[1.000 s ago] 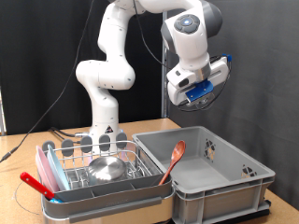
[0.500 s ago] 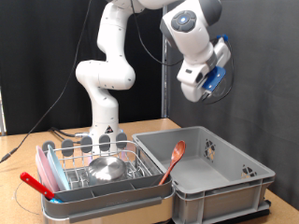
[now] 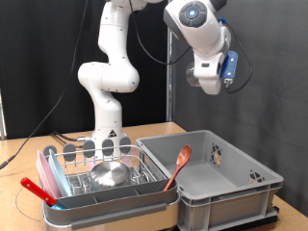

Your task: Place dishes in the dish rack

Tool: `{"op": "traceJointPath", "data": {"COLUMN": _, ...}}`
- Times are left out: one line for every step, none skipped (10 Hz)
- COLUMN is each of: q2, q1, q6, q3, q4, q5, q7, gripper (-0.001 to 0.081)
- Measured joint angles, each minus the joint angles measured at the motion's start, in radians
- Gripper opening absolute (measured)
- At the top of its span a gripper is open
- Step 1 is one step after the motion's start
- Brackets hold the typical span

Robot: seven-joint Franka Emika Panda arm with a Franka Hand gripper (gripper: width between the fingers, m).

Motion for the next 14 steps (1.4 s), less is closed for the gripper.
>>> {"op": "traceJointPath", "data": {"q2": -0.001, "q1": 0.004, "q6": -0.033, "q3": -0.007, "q4": 0.003, "q5": 0.014, "q7": -0.112, "gripper": 0.0109}}
{"op": "traceJointPath", "data": {"q2": -0.001, "q1": 0.005, "q6": -0.087, "q3": -0.016, "q4": 0.013, "q5": 0.014, "q7": -0.217, "gripper": 0.0109}}
{"op": "traceJointPath", "data": {"q2": 0.0, "q1": 0.006, "q6": -0.157, "q3": -0.026, "q4": 0.028, "q5": 0.003, "q7": -0.32, "gripper": 0.0109}}
{"op": "traceJointPath", "data": {"q2": 0.003, "q1": 0.005, "q6": -0.231, "q3": -0.037, "q4": 0.045, "q5": -0.033, "q7": -0.419, "gripper": 0.0109}}
{"op": "traceJointPath", "data": {"q2": 0.013, "q1": 0.005, "q6": -0.307, "q3": -0.047, "q4": 0.066, "q5": -0.091, "q7": -0.518, "gripper": 0.0109}}
{"op": "traceJointPath", "data": {"q2": 0.059, "q1": 0.005, "q6": -0.356, "q3": -0.047, "q4": 0.1, "q5": -0.139, "q7": -0.596, "gripper": 0.0109}}
{"op": "traceJointPath", "data": {"q2": 0.054, "q1": 0.005, "q6": -0.342, "q3": -0.047, "q4": 0.093, "q5": -0.128, "q7": -0.573, "gripper": 0.0109}}
{"op": "traceJointPath", "data": {"q2": 0.051, "q1": 0.007, "q6": -0.356, "q3": -0.046, "q4": 0.092, "q5": -0.127, "q7": -0.619, "gripper": 0.0109}}
{"op": "traceJointPath", "data": {"q2": 0.053, "q1": 0.012, "q6": -0.4, "q3": -0.046, "q4": 0.097, "q5": -0.133, "q7": -0.716, "gripper": 0.0109}}
{"op": "traceJointPath", "data": {"q2": 0.053, "q1": 0.013, "q6": -0.451, "q3": -0.047, "q4": 0.104, "q5": -0.155, "q7": -0.827, "gripper": 0.0109}}
{"op": "traceJointPath", "data": {"q2": 0.054, "q1": 0.014, "q6": -0.514, "q3": -0.049, "q4": 0.113, "q5": -0.198, "q7": -0.954, "gripper": 0.0109}}
{"op": "traceJointPath", "data": {"q2": 0.059, "q1": 0.014, "q6": -0.563, "q3": -0.05, "q4": 0.121, "q5": -0.238, "q7": -1.066, "gripper": 0.0109}}
{"op": "traceJointPath", "data": {"q2": 0.069, "q1": 0.013, "q6": -0.604, "q3": -0.053, "q4": 0.127, "q5": -0.268, "q7": -1.166, "gripper": 0.0109}}
{"op": "traceJointPath", "data": {"q2": 0.106, "q1": 0.015, "q6": -0.631, "q3": -0.057, "q4": 0.138, "q5": -0.273, "q7": -1.228, "gripper": 0.0109}}
